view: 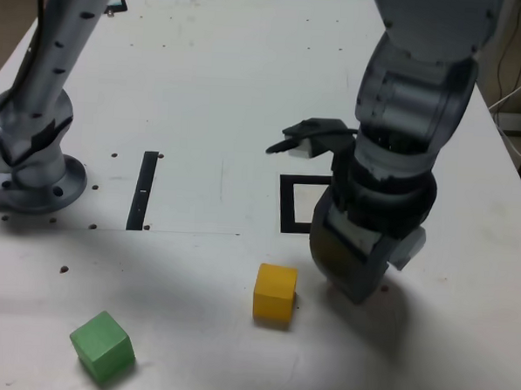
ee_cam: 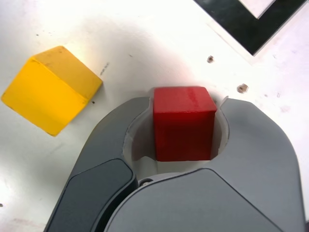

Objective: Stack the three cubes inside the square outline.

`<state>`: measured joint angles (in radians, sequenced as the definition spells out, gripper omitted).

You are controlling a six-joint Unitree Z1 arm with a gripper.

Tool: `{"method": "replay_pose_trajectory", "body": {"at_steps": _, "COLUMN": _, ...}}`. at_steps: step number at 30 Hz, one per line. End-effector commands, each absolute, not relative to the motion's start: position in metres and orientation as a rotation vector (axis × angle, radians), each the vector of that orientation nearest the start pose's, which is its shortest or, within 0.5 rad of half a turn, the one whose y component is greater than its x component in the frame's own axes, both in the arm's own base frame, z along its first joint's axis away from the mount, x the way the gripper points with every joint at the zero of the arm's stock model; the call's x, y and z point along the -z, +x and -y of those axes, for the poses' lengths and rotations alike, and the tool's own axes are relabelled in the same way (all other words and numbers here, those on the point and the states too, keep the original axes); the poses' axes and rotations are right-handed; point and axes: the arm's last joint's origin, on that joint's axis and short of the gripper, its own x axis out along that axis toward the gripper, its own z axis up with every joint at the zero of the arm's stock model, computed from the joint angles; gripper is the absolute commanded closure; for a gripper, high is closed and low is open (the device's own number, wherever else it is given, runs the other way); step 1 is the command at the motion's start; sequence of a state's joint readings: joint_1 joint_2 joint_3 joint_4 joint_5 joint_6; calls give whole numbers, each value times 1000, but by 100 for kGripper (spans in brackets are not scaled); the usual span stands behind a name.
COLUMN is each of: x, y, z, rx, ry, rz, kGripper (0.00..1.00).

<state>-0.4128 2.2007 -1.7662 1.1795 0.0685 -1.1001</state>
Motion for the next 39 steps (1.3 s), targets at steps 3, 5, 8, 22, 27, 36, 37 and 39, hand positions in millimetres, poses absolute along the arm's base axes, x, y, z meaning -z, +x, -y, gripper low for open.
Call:
{"method": "replay_pose_trajectory", "body": {"at_steps": 3, "x": -232, "y": 390, "z": 157, "rx": -529, "ry": -436, "rz": -1515, "kGripper": 76}}
{"method": "replay_pose_trajectory", "body": {"at_steps": 5, "x": -234, "y": 391, "z": 152, "rx": -488, "ry": -406, "rz": -1529, "kGripper": 76}}
{"method": "replay_pose_trajectory", "body": {"at_steps": 8, "x": -240, "y": 391, "z": 142, "rx": -414, "ry": -339, "rz": -1545, "kGripper": 77}}
{"method": "replay_pose_trajectory", "body": {"at_steps": 22, "x": -236, "y": 376, "z": 46, "rx": -95, "ry": 21, "rz": -1613, "kGripper": 78}}
{"method": "replay_pose_trajectory", "body": {"at_steps": 27, "x": -228, "y": 355, "z": 35, "rx": -52, "ry": 73, "rz": -1601, "kGripper": 78}}
{"method": "replay_pose_trajectory", "body": {"at_steps": 36, "x": -229, "y": 333, "z": 29, "rx": 6, "ry": 119, "rz": -1609, "kGripper": 78}}
{"method": "replay_pose_trajectory", "body": {"at_steps": 37, "x": -230, "y": 333, "z": 29, "rx": 14, "ry": 121, "rz": -1608, "kGripper": 78}}
{"method": "replay_pose_trajectory", "body": {"at_steps": 39, "x": -230, "y": 333, "z": 30, "rx": 26, "ry": 124, "rz": -1606, "kGripper": 78}}
